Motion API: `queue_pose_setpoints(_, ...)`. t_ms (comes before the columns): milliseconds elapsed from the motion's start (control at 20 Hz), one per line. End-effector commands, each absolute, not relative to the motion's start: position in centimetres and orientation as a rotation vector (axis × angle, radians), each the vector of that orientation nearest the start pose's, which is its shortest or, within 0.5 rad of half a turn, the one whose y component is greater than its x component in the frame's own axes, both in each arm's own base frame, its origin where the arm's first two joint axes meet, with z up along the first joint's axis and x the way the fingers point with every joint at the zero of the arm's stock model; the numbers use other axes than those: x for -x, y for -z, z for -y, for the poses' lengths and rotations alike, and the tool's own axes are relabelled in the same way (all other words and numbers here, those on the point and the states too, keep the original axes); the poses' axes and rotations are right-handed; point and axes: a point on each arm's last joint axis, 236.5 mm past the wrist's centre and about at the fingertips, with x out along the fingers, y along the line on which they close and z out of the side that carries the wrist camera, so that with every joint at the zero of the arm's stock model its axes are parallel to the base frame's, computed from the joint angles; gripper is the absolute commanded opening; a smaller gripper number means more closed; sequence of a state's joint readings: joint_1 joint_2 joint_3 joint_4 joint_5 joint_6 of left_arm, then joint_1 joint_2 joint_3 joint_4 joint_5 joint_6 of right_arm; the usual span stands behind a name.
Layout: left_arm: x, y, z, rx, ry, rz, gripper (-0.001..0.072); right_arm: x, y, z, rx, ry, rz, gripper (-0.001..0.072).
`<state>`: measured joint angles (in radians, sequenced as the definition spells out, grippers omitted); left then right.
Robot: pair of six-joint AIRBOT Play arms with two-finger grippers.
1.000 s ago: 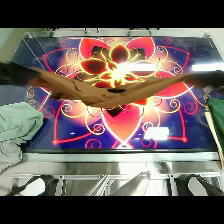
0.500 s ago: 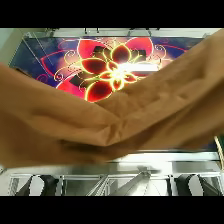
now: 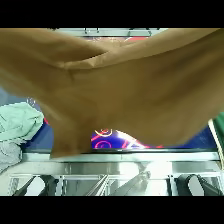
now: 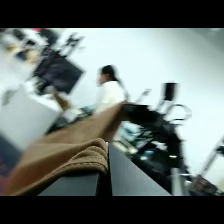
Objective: Fold the shirts.
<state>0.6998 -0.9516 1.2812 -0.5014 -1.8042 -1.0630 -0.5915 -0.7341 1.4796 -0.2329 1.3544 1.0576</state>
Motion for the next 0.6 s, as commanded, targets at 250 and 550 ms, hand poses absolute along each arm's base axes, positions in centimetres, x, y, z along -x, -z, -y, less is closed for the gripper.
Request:
queue_pose_setpoints(250,-6.7,-51.4,15.2,0.354,1.654,0.192,0.0021,-21.0,-46.9,-12.4,-0.125,-0.615,0.048,0.0016)
queue_pose_setpoints(550,-17.6,-47.9,12.2,0.396,1.444,-0.059,0.0021,-24.7,-45.6,-9.8,-0.194,-0.597,0.006,0.0016)
